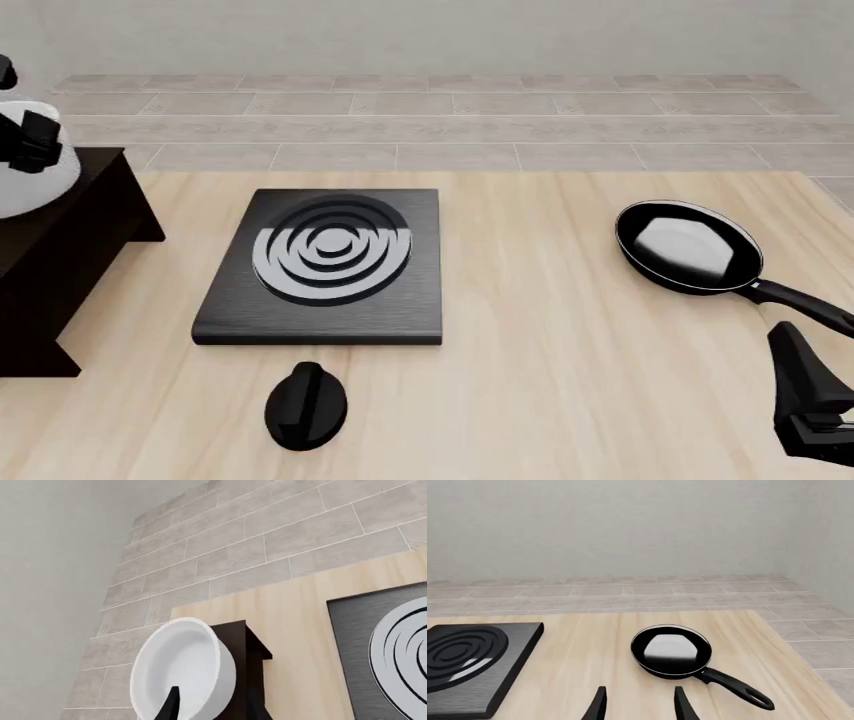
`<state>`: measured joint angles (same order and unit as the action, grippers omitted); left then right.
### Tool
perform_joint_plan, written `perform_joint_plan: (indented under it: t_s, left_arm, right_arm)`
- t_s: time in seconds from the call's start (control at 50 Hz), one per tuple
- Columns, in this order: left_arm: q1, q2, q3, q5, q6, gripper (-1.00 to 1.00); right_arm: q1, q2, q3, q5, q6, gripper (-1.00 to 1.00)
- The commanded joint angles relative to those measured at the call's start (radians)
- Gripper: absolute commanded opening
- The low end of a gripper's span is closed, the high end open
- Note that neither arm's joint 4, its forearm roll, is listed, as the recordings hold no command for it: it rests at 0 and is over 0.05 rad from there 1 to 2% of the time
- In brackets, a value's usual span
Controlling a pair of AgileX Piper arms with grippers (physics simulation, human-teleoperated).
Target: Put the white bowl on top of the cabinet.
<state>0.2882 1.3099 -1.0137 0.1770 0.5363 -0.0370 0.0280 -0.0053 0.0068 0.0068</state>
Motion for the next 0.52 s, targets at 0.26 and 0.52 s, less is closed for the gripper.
perform_joint_plan:
  t_s: [0.26,0.52]
  left_arm:
    - [-0.134,-0.513,0.228,0.059,-0.01,1.0]
    - [-0.232,-0.736,0.265,0.183,-0.019,1.0]
  right_arm:
    - [0.0,0.0,0.0,0.0,0.0,1.0]
    - [0.0,0.0,0.0,0.0,0.0,1.0]
